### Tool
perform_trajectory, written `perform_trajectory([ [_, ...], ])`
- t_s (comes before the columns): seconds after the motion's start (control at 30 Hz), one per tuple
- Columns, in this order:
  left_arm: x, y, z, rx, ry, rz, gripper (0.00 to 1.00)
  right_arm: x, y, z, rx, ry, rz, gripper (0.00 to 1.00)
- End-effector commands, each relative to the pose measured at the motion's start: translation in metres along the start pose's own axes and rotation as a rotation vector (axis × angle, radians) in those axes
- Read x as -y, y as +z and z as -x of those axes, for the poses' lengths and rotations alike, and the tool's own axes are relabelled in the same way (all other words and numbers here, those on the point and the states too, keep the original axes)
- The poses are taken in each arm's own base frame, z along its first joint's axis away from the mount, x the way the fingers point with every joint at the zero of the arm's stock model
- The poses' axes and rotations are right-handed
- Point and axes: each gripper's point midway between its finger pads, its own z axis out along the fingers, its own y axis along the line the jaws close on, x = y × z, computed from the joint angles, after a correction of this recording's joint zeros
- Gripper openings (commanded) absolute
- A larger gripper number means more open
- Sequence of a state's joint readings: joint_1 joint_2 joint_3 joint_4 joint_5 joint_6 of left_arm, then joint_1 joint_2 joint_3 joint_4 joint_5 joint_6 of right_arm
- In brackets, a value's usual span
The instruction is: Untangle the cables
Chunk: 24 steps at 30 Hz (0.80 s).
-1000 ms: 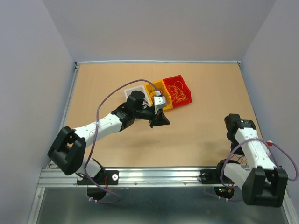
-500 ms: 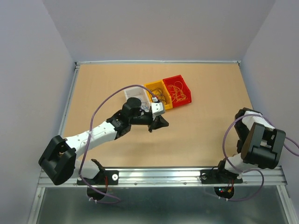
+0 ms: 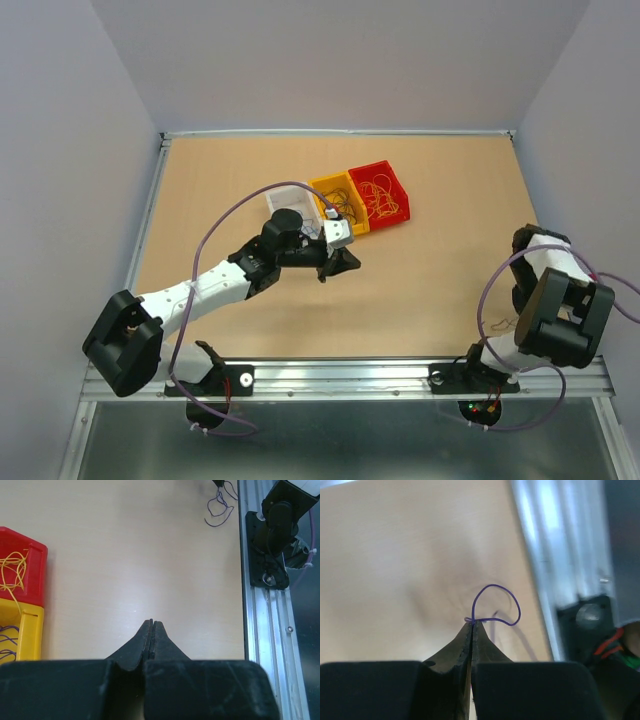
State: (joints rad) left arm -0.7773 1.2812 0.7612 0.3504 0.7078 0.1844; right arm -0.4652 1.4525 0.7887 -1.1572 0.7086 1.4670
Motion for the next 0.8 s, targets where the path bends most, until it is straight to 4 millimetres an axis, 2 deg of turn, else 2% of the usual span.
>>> perform_trajectory([
  [0.0, -0.008, -0.003, 0.015, 0.035, 0.059, 0.029, 0.01, -0.070, -0.086, 0.036, 0.103, 0.043, 0.410, 0.01],
  [0.03, -0.010, -0.004, 0.017, 0.038, 0.060, 0.036, 0.01, -0.085, -0.121, 0.022, 0.150, -0.127, 0.565, 0.01],
  [0.07, -0.014, -0.006, 0.019, 0.043, 0.062, 0.048, 0.01, -0.108, -0.170, 0.026, 0.163, -0.115, 0.775, 0.01],
  [0.1, -0.022, -0.011, 0.021, 0.049, 0.058, 0.071, 0.01, -0.117, -0.199, 0.017, 0.165, -0.184, 0.905, 0.01],
  [0.13, -0.027, -0.016, 0.026, 0.064, 0.056, 0.090, 0.01, -0.120, -0.236, -0.014, 0.142, -0.423, 1.099, 0.01],
  [0.17, -0.032, -0.021, 0.029, 0.076, 0.054, 0.107, 0.01, -0.125, -0.282, -0.010, 0.149, -0.409, 1.305, 0.01],
  [0.2, -0.041, -0.031, 0.034, 0.094, 0.049, 0.139, 0.01, -0.119, -0.313, -0.029, 0.112, -0.525, 1.476, 0.00],
  [0.27, -0.052, -0.040, 0.040, 0.119, 0.051, 0.176, 0.01, -0.116, -0.359, -0.027, 0.112, -0.526, 1.656, 0.01],
  [0.3, -0.058, -0.045, 0.042, 0.128, 0.048, 0.198, 0.01, -0.113, -0.392, -0.031, 0.120, -0.572, 1.743, 0.01],
  [0.33, -0.070, -0.055, 0.043, 0.138, 0.036, 0.236, 0.01, -0.108, -0.411, -0.039, 0.114, -0.618, 1.799, 0.00],
  [0.37, -0.077, -0.061, 0.046, 0.147, 0.030, 0.255, 0.01, -0.102, -0.433, -0.051, 0.104, -0.674, 1.862, 0.01],
  [0.4, -0.082, -0.066, 0.047, 0.153, 0.024, 0.267, 0.01, -0.088, -0.456, -0.076, 0.101, -0.761, 1.922, 0.01],
  [0.43, -0.088, -0.070, 0.048, 0.158, 0.017, 0.282, 0.01, -0.091, -0.480, -0.082, 0.144, -0.788, 1.946, 0.01],
  [0.47, -0.103, -0.083, 0.049, 0.170, 0.010, 0.326, 0.01, -0.089, -0.490, -0.095, 0.155, -0.821, 1.953, 0.01],
  [0.5, -0.109, -0.088, 0.049, 0.176, -0.009, 0.334, 0.01, -0.080, -0.502, -0.113, 0.166, -0.875, 1.982, 0.01],
  [0.57, -0.132, -0.109, 0.050, 0.196, -0.029, 0.397, 0.01, -0.088, -0.525, -0.132, 0.166, -0.902, 2.000, 0.01],
  [0.6, -0.137, -0.116, 0.049, 0.203, -0.048, 0.404, 0.01, -0.089, -0.534, -0.137, 0.173, -0.912, 2.015, 0.01],
  [0.63, -0.143, -0.120, 0.047, 0.206, -0.062, 0.415, 0.01, -0.088, -0.540, -0.150, 0.176, -0.946, 2.026, 0.01],
  [0.7, -0.159, -0.136, 0.040, 0.213, -0.093, 0.444, 0.01, -0.097, -0.554, -0.165, 0.197, -0.961, 2.032, 0.01],
  [0.77, -0.170, -0.144, 0.032, 0.215, -0.114, 0.466, 0.01, -0.101, -0.564, -0.171, 0.200, -0.966, 2.045, 0.01],
])
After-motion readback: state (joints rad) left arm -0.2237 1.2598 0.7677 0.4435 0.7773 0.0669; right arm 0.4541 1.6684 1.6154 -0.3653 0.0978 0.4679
